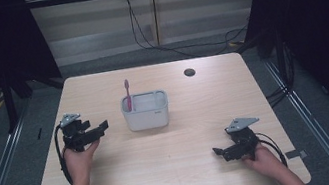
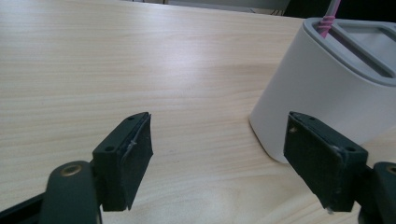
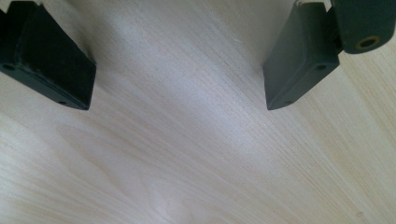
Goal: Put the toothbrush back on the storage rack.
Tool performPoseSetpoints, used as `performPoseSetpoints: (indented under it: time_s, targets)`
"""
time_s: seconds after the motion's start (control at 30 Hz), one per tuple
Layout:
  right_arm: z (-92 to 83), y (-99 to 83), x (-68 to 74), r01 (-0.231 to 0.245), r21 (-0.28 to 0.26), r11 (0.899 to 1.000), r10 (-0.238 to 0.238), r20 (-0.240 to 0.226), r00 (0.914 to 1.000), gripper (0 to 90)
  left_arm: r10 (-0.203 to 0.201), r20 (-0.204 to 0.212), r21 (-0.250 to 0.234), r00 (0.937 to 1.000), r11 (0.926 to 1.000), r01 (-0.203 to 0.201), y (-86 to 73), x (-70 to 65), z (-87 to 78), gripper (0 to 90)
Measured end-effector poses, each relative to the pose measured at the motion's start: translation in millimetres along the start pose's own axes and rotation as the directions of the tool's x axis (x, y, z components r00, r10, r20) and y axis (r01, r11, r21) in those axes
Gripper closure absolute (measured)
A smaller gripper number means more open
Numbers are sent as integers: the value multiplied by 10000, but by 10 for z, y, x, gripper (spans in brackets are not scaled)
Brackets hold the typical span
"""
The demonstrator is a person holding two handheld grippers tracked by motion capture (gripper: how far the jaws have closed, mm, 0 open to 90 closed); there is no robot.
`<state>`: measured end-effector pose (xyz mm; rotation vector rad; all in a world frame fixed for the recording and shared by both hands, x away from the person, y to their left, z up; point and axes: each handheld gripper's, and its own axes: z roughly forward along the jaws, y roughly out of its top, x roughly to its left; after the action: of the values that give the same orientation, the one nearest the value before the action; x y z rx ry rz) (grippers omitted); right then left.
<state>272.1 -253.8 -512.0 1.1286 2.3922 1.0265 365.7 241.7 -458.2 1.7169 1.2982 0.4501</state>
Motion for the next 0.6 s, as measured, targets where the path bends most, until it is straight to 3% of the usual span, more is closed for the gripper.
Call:
performPoseSetpoints:
  time_s: [0.6]
  targets:
    - [1, 0, -2, 25, -17, 10000, -25, -2, 10000, 88, 46, -231, 200, 9997, 9998, -42, -132, 112, -12, 238]
